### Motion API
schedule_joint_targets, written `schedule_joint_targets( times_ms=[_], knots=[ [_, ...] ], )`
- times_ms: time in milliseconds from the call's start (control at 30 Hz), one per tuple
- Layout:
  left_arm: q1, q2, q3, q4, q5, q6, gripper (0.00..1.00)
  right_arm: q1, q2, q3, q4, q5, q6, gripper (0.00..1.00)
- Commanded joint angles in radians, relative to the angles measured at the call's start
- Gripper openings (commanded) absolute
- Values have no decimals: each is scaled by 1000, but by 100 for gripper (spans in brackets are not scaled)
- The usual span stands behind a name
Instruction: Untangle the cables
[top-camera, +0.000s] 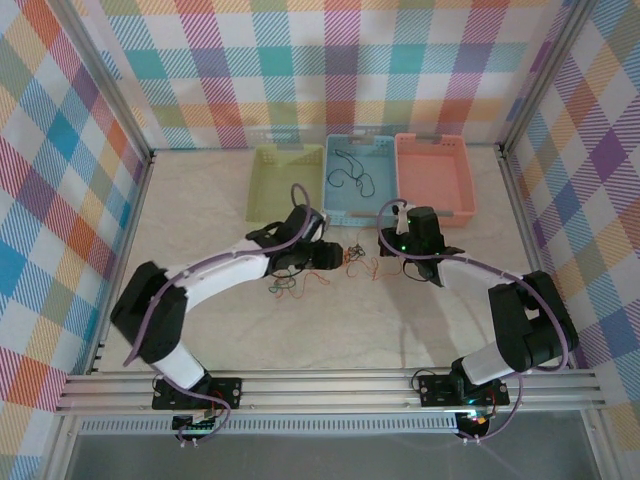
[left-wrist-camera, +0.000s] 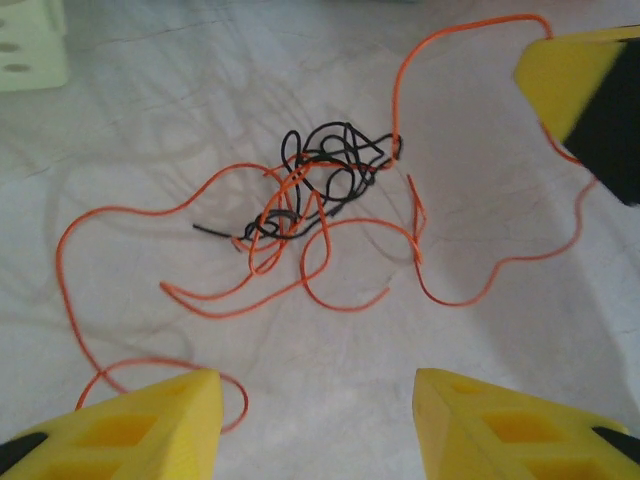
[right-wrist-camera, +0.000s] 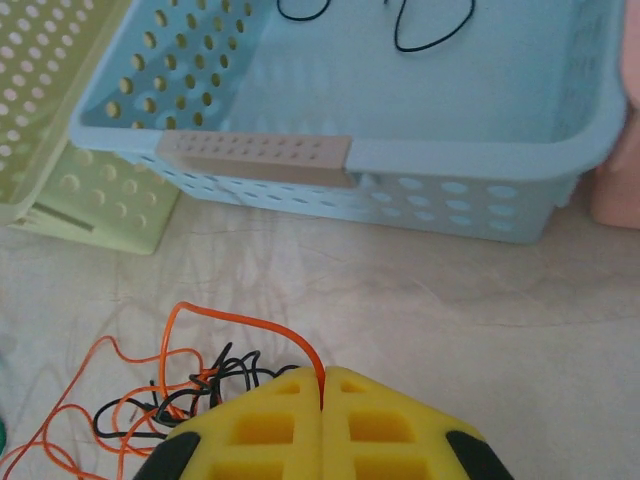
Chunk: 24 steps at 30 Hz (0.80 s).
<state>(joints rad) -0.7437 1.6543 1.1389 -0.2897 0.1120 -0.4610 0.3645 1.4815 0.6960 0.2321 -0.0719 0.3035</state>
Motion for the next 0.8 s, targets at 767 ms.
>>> schedule_joint_targets(
  times_ms=[767],
  knots=[
    [-13,434,481,-332,-46,39,56,-13,13,24,-21,15,28,0]
  ],
)
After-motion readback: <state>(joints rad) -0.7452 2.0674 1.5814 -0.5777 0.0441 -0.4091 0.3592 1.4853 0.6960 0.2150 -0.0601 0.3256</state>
